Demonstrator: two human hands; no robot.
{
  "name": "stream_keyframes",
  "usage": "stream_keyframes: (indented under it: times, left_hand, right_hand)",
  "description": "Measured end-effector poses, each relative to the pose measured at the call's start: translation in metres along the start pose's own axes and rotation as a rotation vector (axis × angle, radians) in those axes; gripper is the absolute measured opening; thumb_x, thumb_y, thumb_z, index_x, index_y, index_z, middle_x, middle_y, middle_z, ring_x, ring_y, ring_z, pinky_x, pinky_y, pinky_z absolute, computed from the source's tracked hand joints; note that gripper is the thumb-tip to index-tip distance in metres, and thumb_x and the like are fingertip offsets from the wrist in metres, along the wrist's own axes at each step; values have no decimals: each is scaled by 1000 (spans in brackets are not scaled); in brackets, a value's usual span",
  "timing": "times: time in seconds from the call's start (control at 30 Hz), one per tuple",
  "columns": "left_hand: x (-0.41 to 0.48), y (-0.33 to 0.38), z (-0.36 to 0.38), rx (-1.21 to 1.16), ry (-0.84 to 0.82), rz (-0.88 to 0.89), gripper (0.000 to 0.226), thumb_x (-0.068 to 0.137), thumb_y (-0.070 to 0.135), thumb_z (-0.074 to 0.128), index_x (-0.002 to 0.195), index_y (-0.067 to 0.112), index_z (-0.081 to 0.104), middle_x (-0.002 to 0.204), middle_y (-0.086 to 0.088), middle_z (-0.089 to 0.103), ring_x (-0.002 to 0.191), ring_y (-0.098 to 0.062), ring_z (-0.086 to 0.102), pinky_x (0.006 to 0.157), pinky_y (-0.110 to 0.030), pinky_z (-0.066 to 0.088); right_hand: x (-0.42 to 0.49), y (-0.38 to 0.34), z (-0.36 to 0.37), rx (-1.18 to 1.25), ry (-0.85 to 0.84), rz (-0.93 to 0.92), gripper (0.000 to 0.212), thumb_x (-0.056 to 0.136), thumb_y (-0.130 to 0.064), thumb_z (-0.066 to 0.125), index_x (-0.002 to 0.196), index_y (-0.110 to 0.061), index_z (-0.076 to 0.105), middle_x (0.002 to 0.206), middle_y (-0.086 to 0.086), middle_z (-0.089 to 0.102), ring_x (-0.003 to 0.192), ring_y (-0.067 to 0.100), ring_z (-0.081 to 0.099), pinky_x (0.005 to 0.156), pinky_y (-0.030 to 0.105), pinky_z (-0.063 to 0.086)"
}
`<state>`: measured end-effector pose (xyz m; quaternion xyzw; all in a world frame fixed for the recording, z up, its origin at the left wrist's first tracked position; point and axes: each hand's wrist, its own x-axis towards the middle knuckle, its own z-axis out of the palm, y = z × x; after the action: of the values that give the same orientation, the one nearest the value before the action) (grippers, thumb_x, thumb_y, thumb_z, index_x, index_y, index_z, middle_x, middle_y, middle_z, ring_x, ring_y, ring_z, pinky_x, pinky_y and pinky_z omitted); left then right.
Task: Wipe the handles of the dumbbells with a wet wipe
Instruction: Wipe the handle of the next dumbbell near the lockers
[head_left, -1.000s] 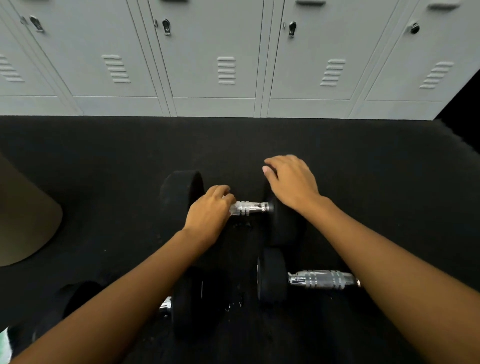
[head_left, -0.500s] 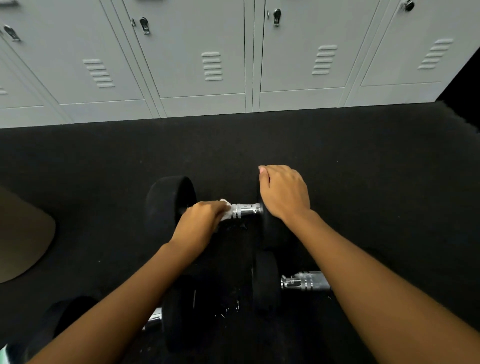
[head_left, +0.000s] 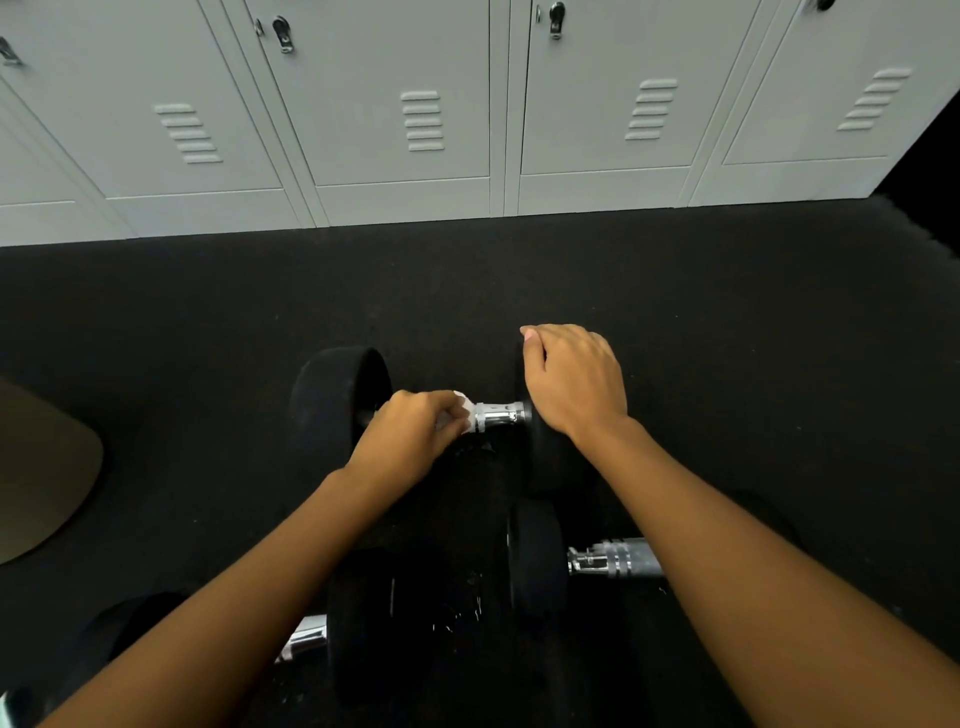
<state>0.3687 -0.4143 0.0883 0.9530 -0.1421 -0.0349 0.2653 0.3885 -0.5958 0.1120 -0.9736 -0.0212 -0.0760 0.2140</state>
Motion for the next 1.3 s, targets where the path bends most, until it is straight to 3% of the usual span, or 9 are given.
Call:
stream_keyframes:
  times: [0.1, 0.2, 0.33, 0.43, 0.63, 0.77, 0.9, 1.1, 1.3]
  left_hand:
    - [13, 4, 0, -103, -39, -72, 8, 86, 22, 63, 86, 14, 64, 103, -3, 68, 96, -17, 62, 85, -38, 51]
    - [24, 7, 3, -180, -28, -134, 8, 87, 23, 61, 86, 15, 63, 98, -1, 68, 92, -13, 62, 82, -33, 52]
    - [16, 7, 10, -127, -27, -118, 24, 92, 29, 53, 113, 20, 60, 103, -5, 68, 92, -18, 62, 83, -36, 51]
    - [-2, 5, 14, -98, -2, -19, 36, 95, 26, 48, 129, 17, 51, 114, -8, 65, 101, -21, 61, 87, -30, 46]
    - [9, 3, 17, -115, 78, -40, 30, 93, 21, 52, 121, 16, 59, 116, -5, 66, 105, -20, 61, 90, -33, 48]
    - [-8, 2, 27, -160, 150, 87, 26, 90, 15, 57, 115, 13, 63, 116, -3, 66, 110, -16, 59, 95, -23, 42]
    - [-20, -6, 36, -62, 223, 175, 28, 89, 16, 56, 115, 8, 63, 124, -8, 61, 120, -16, 52, 106, -25, 32]
    - [-5, 4, 36, -158, 245, 116, 29, 87, 10, 60, 116, 4, 60, 117, -10, 64, 120, -21, 52, 104, -30, 36]
    - [-19, -7, 41, -123, 263, 199, 26, 86, 7, 61, 112, 4, 63, 121, -7, 62, 117, -15, 53, 107, -26, 32]
  right_hand:
    - [0, 0, 0, 6, 0, 0, 38, 99, -26, 28, 108, -14, 64, 109, 2, 67, 107, 17, 56, 98, 35, 35]
    - [0, 0, 0, 14, -4, 2, 38, 99, -26, 29, 109, -15, 63, 111, 1, 66, 108, 17, 55, 99, 35, 35]
    - [0, 0, 0, 24, -8, 2, 38, 99, -27, 28, 110, -15, 62, 112, 1, 66, 109, 16, 55, 99, 36, 35]
    - [0, 1, 1, 28, 3, 6, 38, 99, -27, 29, 108, -15, 63, 110, 1, 66, 108, 16, 56, 98, 36, 36]
    - [2, 1, 1, 30, -2, 14, 38, 99, -27, 28, 107, -15, 64, 110, 1, 66, 107, 16, 55, 97, 36, 35]
    - [1, 1, 1, 29, 2, 18, 38, 99, -27, 28, 106, -15, 64, 109, 1, 67, 106, 17, 56, 97, 35, 35]
    - [0, 1, 1, 31, 14, 16, 38, 98, -26, 29, 105, -13, 65, 107, 2, 67, 106, 18, 56, 97, 35, 36]
    - [-2, 0, 1, 57, 19, 7, 36, 98, -25, 31, 107, -12, 64, 109, 3, 67, 107, 18, 56, 95, 34, 40]
    - [-1, 0, 0, 73, 12, 20, 36, 98, -25, 31, 106, -13, 64, 109, 3, 67, 107, 17, 56, 94, 33, 40]
